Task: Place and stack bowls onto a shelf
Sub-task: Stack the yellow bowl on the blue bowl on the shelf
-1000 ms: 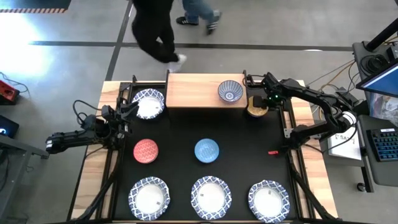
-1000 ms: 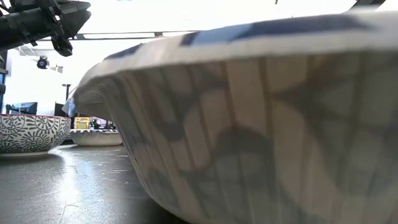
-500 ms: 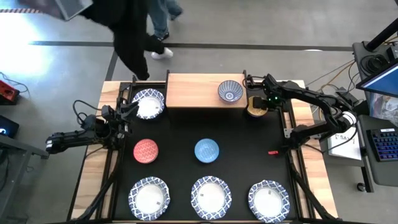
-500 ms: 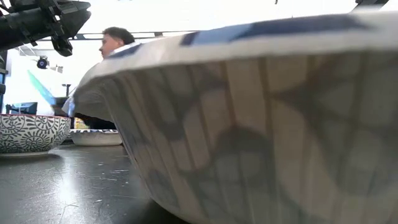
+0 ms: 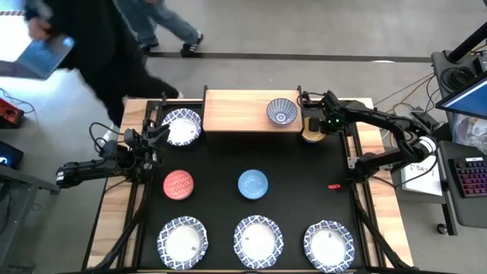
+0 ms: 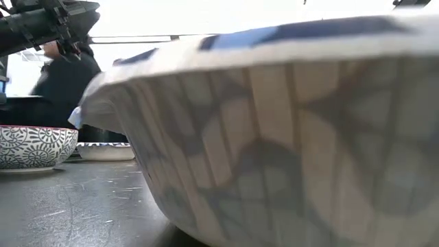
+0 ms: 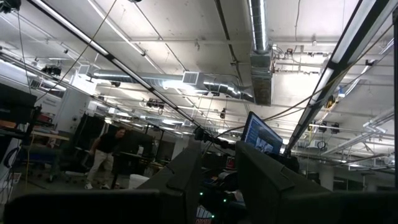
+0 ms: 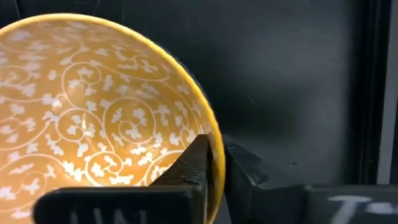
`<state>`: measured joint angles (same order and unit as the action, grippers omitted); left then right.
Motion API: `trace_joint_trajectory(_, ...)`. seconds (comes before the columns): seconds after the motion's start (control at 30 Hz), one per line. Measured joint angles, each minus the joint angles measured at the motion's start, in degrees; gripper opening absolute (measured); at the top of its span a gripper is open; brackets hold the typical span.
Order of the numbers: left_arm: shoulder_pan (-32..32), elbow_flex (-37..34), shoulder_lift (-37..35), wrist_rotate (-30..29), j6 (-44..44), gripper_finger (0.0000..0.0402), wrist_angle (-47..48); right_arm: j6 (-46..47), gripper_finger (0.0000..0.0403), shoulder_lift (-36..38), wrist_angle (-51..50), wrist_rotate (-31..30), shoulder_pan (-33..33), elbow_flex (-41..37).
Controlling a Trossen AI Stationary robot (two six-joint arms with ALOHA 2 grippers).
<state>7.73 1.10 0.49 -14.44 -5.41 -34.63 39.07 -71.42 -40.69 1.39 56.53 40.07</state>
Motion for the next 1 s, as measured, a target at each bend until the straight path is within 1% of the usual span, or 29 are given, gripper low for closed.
trace_joint_trajectory(0.37,0.00,-0.02,0.00,0.00,0.00,0.0082,0.00,0.58,0.0014,0.42,0.10,-0.11,0.00,0.02)
trace_joint_trajectory(0.53,-0.01,0.00,0.00,0.00,-0.01,0.0082,0.00,1.38,0.0014,1.36,0.69,-2.99,0.02,0.25)
trace_joint_trajectory(0.7,0.00,-0.02,0.00,0.00,0.00,0.0082,0.00,1.36,0.0013,1.46,0.77,-6.85,0.02,3.37)
trace_joint_trajectory(0.8,-0.02,-0.02,0.00,0.00,0.00,0.0082,-0.02,3.14,0.0013,1.55,0.69,-7.14,0.04,4.26)
trace_joint_trajectory(1.0,-0.01,-0.01,0.00,0.00,0.00,0.0082,-0.01,3.10,0.0013,1.61,0.29,-7.27,-0.02,4.31)
